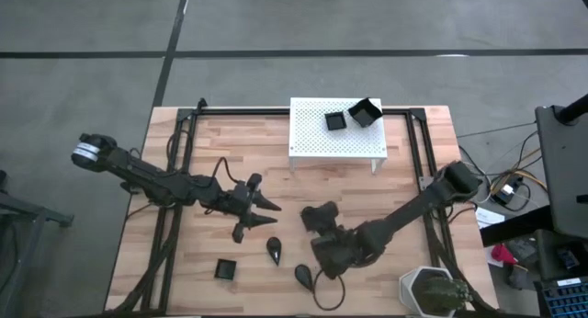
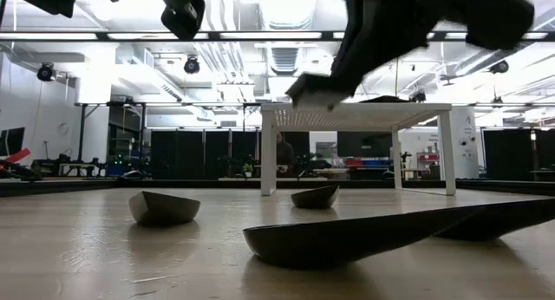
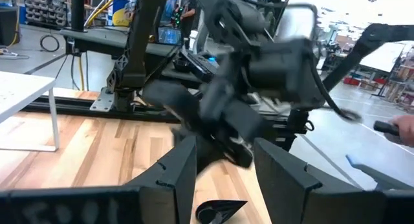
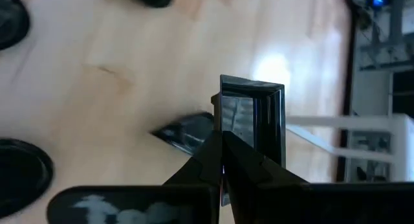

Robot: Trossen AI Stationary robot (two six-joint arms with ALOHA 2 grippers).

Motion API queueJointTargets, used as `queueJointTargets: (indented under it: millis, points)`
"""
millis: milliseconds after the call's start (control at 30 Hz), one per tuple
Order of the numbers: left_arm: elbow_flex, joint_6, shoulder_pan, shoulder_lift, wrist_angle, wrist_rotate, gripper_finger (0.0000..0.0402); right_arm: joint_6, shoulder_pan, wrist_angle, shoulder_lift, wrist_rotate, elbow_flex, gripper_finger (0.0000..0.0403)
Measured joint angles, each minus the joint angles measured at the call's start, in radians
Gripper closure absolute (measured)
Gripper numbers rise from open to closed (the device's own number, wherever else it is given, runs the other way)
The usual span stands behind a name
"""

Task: Pick & Place Mini shaped plates
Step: Stack the square plate on top of the square plate on the shelf

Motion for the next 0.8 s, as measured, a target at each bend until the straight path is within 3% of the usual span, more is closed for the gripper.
queueJointTargets:
  millis: [133, 433, 800]
  points:
    - [0.0, 0.0, -0.002, 0.0, 0.007, 0.001, 0.0254, 0.025, -0.017, -0.038, -0.095, 0.046, -0.028, 0.0395]
    - [0.0, 0.002, -0.002, 0.001, 0.018, 0.001, 0.0254, -0.127, -0.093, -0.114, -0.258, 0.076, -0.047, 0.0395]
    - [0.0, 0.001, -0.002, 0.002, 0.016, 0.002, 0.0254, -0.325, -0.256, -0.117, -0.366, 0.078, -0.1, 0.0394]
